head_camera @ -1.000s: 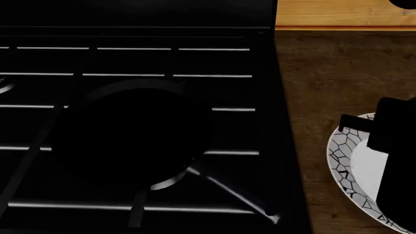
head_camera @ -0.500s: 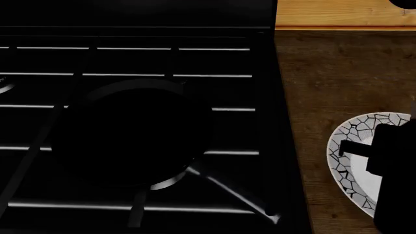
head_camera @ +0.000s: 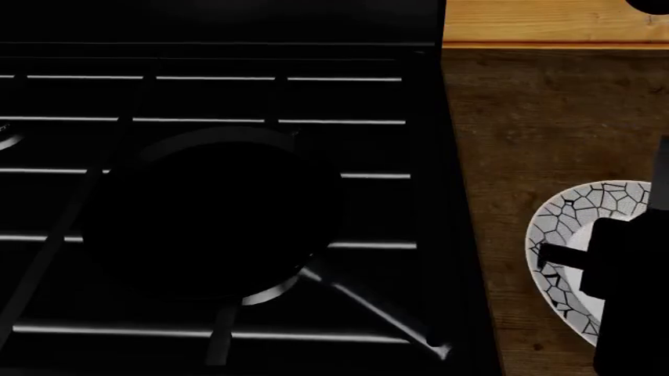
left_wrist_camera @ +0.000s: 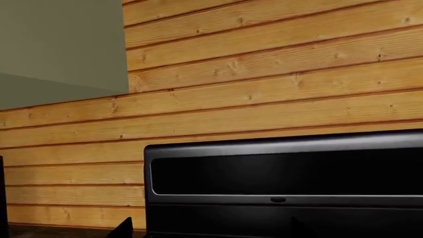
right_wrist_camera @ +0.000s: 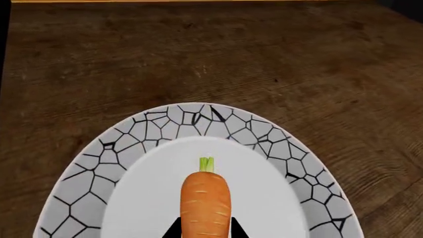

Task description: Pick the carrot from the pan and place it on the plate.

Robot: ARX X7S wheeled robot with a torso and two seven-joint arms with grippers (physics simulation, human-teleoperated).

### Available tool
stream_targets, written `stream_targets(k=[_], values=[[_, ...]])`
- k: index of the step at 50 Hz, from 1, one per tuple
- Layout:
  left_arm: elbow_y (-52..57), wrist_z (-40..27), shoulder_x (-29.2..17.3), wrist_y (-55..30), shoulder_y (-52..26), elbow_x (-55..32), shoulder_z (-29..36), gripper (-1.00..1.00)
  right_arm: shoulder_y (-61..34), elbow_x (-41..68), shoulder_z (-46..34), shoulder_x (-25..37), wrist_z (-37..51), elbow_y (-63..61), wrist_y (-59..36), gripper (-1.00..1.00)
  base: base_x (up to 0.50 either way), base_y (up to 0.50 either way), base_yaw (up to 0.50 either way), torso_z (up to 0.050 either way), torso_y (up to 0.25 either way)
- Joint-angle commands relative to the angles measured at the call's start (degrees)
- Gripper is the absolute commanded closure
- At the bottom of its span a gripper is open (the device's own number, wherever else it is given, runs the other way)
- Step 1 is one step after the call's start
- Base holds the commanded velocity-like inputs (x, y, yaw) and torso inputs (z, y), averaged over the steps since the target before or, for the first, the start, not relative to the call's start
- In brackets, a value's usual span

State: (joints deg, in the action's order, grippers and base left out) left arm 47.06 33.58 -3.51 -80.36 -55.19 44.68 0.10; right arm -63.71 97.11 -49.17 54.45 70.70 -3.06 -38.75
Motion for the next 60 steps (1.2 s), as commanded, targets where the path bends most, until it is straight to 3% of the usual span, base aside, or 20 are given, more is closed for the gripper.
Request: stream_targets(k=[1,17,18,38,60], values=[[-0.13,-0.76,-0.13,-0.04,0.18,-0.47,0.31,-1.0,0.58,-0.86,0.25,-0.16,-1.43,1.03,0.08,1.0,0.0,0.0,0.0,0.0,0.0],[0.91,-0.74,-0.85,-1.88,-0.23,0.04,1.6,-1.0,1.43,0.07,1.09,0.6,-1.72,0.57,1.18,1.0,0.0,0.0,0.0,0.0,0.0],[1.06,-0.74,-0.91,-2.09,-0.21,0.15,1.78,-1.0,1.75,0.62,1.47,0.64,-1.65,0.86,1.75,-1.0,0.0,0.0,0.0,0.0,0.0],[2.51,-0.01,-1.84,-4.36,-0.59,1.92,3.72,-1.0,1.68,2.68,3.46,2.45,-0.17,-1.17,3.11,-1.0,0.0,0.0,0.0,0.0,0.0],[2.94,0.61,-1.45,-4.78,-0.97,2.72,4.25,-1.0,-9.6,12.38,11.54,9.85,8.95,-18.83,1.03,-1.0,0.0,0.0,0.0,0.0,0.0]])
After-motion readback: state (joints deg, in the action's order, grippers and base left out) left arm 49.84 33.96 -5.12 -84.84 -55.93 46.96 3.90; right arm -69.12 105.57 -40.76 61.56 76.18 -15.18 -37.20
